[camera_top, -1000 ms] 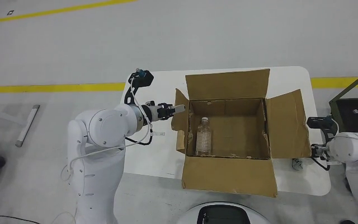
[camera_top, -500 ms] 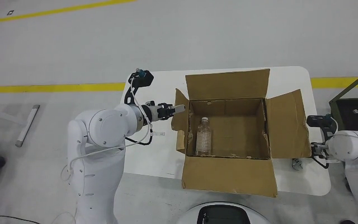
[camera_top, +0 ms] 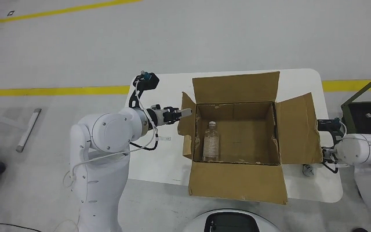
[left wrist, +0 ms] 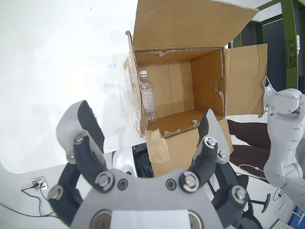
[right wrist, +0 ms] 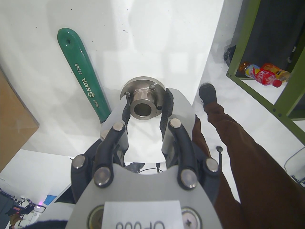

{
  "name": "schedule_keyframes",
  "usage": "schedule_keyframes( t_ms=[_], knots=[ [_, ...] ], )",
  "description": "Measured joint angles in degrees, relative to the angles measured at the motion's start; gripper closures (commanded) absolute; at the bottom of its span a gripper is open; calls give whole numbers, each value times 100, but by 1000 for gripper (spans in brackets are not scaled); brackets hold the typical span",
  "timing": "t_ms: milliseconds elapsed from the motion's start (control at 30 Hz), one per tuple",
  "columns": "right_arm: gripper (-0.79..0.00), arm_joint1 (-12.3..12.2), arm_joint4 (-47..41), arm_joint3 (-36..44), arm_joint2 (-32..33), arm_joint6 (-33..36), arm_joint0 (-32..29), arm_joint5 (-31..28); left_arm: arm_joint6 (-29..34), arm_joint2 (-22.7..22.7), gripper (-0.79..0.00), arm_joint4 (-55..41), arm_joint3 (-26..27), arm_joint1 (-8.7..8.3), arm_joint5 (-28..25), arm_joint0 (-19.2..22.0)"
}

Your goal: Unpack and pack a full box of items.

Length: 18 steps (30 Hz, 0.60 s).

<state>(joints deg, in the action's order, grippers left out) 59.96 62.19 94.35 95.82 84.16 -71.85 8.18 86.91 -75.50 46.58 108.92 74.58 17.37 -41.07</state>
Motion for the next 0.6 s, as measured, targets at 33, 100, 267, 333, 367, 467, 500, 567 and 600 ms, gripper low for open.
schedule_keyframes(
  t_ms=[33,100,267,333,367,467,500,567,600],
  knots=[
    [0,-2,-2,-11,-3,-6,6,-1,0,0,-785,0,0,0,0,0],
    [0,-7,-6,-36,-3,-21,17,-2,0,0,-785,0,0,0,0,0],
    [0,-26,-161,41,158,-49,66,40,0,0,-785,0,0,0,0,0],
    [0,-38,-300,115,283,-48,101,45,0,0,-785,0,0,0,0,0],
    [0,-47,-421,176,387,-41,138,43,0,0,-785,0,0,0,0,0],
    [0,-83,-702,382,686,0,319,8,0,0,-785,0,0,0,0,0],
    [0,-94,-804,455,775,12,399,-4,0,0,-785,0,0,0,0,0],
    [0,-123,-1041,624,967,58,606,-17,0,0,-785,0,0,0,0,0],
    [0,-135,-1125,710,1034,75,701,-17,0,0,-785,0,0,0,0,0]
  ],
)
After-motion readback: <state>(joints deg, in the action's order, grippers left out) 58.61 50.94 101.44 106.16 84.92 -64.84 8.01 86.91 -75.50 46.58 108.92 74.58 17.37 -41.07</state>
